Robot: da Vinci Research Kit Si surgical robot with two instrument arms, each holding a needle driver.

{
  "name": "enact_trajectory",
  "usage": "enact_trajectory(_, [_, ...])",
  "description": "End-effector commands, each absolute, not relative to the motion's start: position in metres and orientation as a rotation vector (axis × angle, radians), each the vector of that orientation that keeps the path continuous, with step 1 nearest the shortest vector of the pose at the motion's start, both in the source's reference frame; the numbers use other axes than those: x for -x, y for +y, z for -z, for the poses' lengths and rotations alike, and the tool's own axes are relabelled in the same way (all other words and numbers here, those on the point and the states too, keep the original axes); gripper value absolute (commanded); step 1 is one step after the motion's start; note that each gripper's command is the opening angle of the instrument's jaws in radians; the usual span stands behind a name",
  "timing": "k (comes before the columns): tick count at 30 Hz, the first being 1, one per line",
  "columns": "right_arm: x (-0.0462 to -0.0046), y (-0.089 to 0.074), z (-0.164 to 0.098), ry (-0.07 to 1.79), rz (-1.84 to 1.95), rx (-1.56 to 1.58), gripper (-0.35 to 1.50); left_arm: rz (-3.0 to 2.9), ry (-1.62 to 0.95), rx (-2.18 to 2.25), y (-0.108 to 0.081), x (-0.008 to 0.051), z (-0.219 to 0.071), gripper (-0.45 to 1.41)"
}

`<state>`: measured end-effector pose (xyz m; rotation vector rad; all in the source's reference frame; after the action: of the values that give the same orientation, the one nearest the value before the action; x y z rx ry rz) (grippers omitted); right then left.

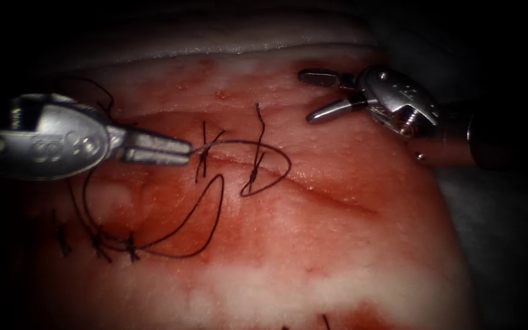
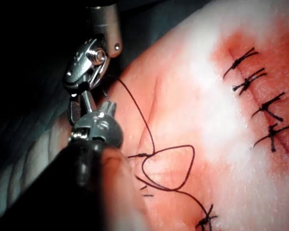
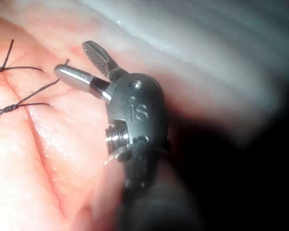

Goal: Wound Closure
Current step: Wrap the suture a single time around the right end-effector counter-clockwise.

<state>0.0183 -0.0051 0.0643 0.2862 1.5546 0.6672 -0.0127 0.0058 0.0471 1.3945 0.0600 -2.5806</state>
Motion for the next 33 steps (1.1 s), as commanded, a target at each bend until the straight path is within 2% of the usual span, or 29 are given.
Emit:
enact_trajectory(1, [-0.0201, -0.005, -0.064, 1.557, -0.672, -0.285, -0.35, 2.579, 0.061, -1.405, 0.006, 0.0133, -0.048, -0.45])
enact_trajectory(15, [-0.0272, -0.008, -0.064, 1.651, -0.657, -0.262, -0.35, 2.596, 0.041, -1.475, 0.013, 0.0133, -0.056, -0.45])
enact_trajectory(21, [-0.0273, -0.009, -0.061, 1.756, -0.707, -0.251, -0.35, 2.68, -0.027, -1.428, 0.014, 0.0137, -0.061, -0.45])
enact_trajectory(33, [-0.0277, -0.009, -0.058, 1.781, -0.849, -0.174, -0.35, 2.753, -0.025, -1.353, 0.011, 0.0136, -0.068, -0.45])
